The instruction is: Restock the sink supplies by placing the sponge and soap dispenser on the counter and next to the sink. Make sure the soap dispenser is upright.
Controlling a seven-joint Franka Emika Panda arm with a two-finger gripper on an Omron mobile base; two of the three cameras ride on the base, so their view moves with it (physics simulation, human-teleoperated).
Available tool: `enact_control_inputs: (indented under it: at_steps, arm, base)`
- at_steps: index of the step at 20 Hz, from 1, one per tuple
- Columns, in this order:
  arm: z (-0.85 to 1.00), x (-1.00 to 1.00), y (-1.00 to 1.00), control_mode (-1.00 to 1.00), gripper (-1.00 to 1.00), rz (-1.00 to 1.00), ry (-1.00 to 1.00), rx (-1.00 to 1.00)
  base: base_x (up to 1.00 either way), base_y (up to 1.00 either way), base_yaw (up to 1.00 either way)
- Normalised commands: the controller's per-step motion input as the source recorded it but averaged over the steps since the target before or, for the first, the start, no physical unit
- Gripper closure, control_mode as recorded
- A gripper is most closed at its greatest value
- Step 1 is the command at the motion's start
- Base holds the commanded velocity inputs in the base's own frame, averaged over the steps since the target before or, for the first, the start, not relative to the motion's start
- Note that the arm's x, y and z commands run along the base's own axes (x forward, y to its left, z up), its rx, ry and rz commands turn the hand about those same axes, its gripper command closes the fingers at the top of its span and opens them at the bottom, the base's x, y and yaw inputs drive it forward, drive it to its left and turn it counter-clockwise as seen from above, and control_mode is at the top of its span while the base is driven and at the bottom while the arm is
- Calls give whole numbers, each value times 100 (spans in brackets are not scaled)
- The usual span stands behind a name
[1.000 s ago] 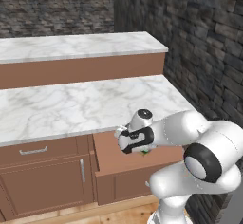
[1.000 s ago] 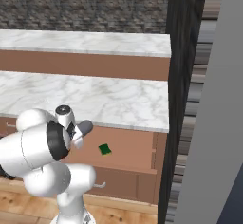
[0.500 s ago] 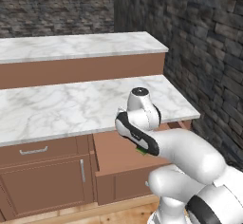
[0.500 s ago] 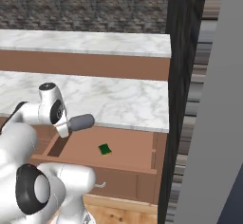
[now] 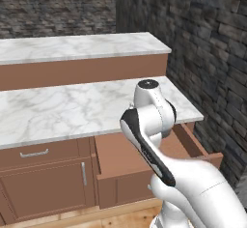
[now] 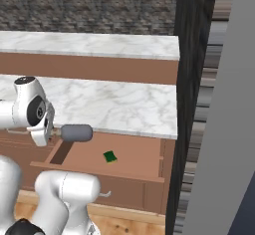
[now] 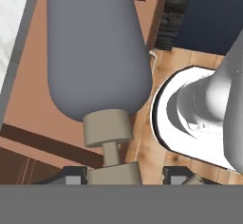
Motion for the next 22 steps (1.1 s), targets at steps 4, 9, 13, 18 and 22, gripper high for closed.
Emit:
enact_control_inputs:
  at_steps: [4,9,13,18,22]
  arm:
    - [40,-32,-15,-100,100,-16,0,1]
    - [14,0,-8,-100,100,-5,0,0]
    - [0,0,0,-100,100,0,0,0]
    - [0,-6,0,100,100,0,0,0]
    - [0,0,0,100,100,0,0,0]
  base:
    - [0,0,0]
    - [0,0,0]
    - [0,0,0]
    - [-11,2,0]
    - [-58,51,12]
